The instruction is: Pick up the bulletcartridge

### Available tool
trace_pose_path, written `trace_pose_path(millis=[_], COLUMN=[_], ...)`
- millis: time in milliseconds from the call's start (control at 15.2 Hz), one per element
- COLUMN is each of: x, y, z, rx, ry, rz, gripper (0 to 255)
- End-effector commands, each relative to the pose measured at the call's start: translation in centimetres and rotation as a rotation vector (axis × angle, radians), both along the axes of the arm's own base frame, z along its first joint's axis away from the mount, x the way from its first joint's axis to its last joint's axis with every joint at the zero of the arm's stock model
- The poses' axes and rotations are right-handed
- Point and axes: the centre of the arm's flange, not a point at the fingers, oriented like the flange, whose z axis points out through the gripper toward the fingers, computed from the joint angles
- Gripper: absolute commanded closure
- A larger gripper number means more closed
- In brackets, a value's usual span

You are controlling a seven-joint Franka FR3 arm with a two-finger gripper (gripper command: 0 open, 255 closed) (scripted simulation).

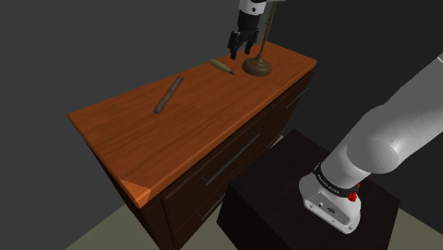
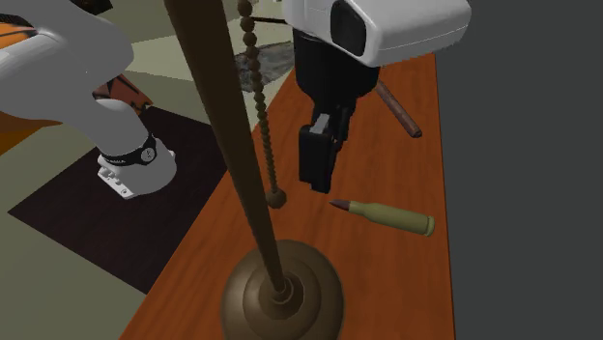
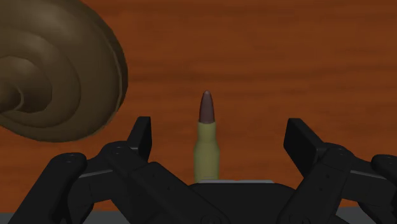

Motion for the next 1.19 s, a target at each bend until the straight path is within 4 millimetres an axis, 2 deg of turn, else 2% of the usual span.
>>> trace_pose_path(millis=[0,330,792,924,990,1122], x=[2.3,7.8,7.8,7.8,7.9,8.0], y=[0.0,-0.2,-0.2,-0.2,0.0,-0.1], z=[-1.7,-4.9,-8.6,-8.9,-8.9,-8.9], rx=[0.012,0.041,0.041,0.041,0.041,0.041], ry=[0.000,0.002,0.002,0.002,0.002,0.002], rz=[0.013,0.044,0.044,0.044,0.044,0.044], gripper=[0,0,0,0,255,255])
